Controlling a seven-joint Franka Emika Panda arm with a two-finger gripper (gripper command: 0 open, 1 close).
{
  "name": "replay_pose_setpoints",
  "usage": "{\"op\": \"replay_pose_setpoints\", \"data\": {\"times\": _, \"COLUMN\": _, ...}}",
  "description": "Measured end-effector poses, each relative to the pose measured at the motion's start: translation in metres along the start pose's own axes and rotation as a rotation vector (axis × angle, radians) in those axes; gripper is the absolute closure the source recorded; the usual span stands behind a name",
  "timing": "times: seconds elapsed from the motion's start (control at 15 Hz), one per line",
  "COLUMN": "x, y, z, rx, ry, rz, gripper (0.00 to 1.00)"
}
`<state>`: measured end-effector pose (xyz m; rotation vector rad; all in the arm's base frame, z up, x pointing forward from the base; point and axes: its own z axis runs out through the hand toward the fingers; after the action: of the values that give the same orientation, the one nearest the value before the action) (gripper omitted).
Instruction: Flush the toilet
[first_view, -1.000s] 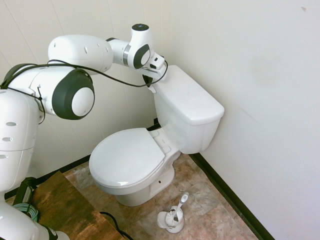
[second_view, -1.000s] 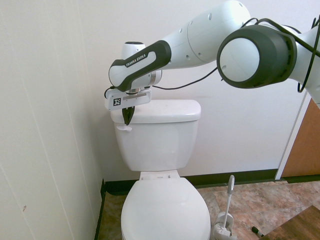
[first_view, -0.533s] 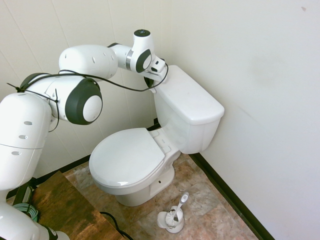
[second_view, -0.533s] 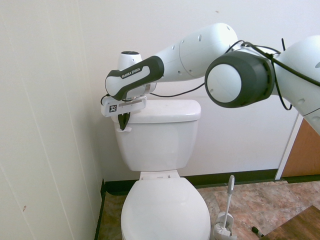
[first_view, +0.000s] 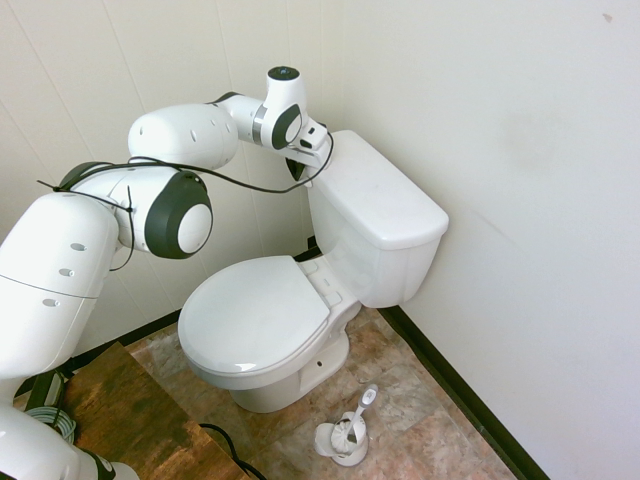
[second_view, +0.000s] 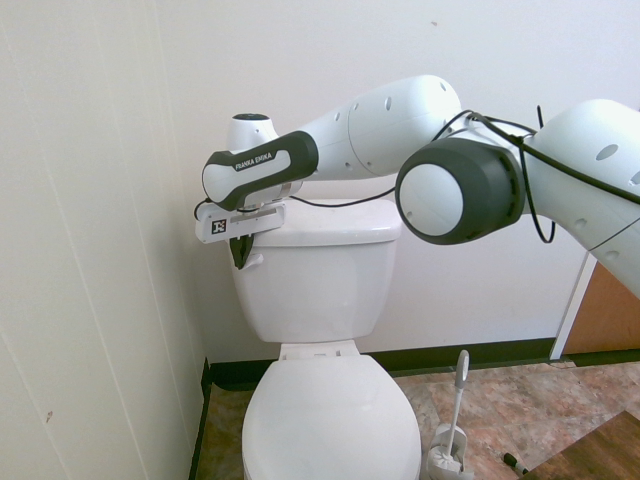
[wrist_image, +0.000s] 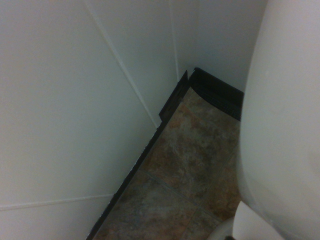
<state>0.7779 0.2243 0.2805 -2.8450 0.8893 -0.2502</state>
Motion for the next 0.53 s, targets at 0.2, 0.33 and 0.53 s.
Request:
{"op": "replay_pose_setpoints", "data": {"times": 0.2, "x": 0.0, "y": -0.002, "z": -0.001, "rx": 0.0, "ry": -0.001, "rz": 0.001, "gripper": 1.0}}
{"op": "replay_pose_setpoints", "data": {"times": 0.33, "x": 0.0, "y": -0.005, "z": -0.009, "rx": 0.011, "ry": 0.005, "rz": 0.0, "gripper": 1.0}}
{"op": "replay_pose_setpoints", "data": {"times": 0.53, "x": 0.003, "y": -0.012, "z": -0.041, "rx": 0.035, "ry": 0.024, "rz": 0.002, "gripper": 1.0}}
